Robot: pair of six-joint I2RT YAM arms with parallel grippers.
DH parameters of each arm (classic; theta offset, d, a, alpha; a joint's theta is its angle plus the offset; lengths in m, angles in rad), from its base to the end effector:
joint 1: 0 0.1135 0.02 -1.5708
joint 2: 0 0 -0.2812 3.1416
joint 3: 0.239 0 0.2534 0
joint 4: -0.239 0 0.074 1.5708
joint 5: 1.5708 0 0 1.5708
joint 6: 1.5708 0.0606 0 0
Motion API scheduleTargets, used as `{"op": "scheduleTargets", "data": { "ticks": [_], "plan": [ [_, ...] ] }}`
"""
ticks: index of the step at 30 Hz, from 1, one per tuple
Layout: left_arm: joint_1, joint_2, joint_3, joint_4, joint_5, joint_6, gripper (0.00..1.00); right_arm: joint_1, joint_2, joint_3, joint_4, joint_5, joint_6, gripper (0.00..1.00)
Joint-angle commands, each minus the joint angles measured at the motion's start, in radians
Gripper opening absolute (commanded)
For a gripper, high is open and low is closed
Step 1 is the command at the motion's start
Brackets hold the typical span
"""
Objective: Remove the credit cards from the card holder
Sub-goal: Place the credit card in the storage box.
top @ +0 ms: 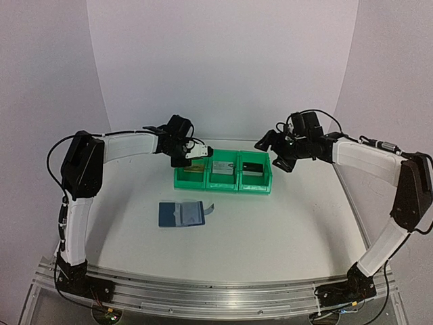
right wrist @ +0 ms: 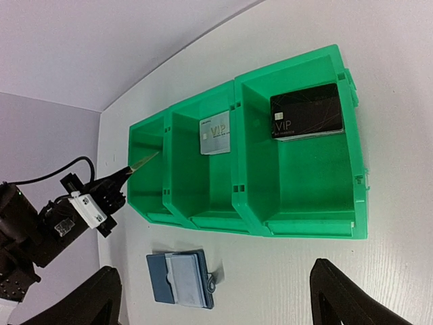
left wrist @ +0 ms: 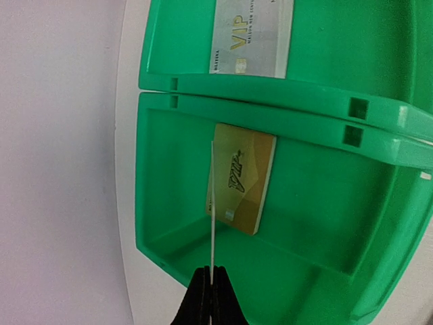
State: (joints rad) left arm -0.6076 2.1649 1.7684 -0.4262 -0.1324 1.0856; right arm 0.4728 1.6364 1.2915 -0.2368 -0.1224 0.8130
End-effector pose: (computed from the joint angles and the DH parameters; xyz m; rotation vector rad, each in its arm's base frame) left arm 0.4306 -0.2897 0.2085 1.7694 1.6491 0.3804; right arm 0.3550 0.1899 0.2936 0.3116 2.2589 0.8486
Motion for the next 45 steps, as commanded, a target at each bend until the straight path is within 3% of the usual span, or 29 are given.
{"op": "scheduleTargets", "data": {
  "ticks": [1, 11, 28, 45],
  "plan": [
    [-0.003, 0.032, 0.071, 0.0, -0.054, -0.007, 0.0, -0.001, 0.02, 0.006, -0.006, 0.014, -0.033, 0.93],
    [-0.018, 0.101, 0.1, 0.068, -0.091, 0.07, 0.0, -0.019, 0.095, 0.075, -0.019, 0.061, -0.08, 0.93],
    [-0.035, 0.237, 0.223, -0.017, -0.215, 0.055, 0.0, -0.035, 0.174, 0.115, -0.02, 0.109, -0.116, 0.93],
    [-0.035, 0.302, 0.245, 0.014, -0.262, 0.081, 0.0, -0.036, 0.147, 0.082, -0.019, 0.097, -0.126, 0.94]
  ]
}}
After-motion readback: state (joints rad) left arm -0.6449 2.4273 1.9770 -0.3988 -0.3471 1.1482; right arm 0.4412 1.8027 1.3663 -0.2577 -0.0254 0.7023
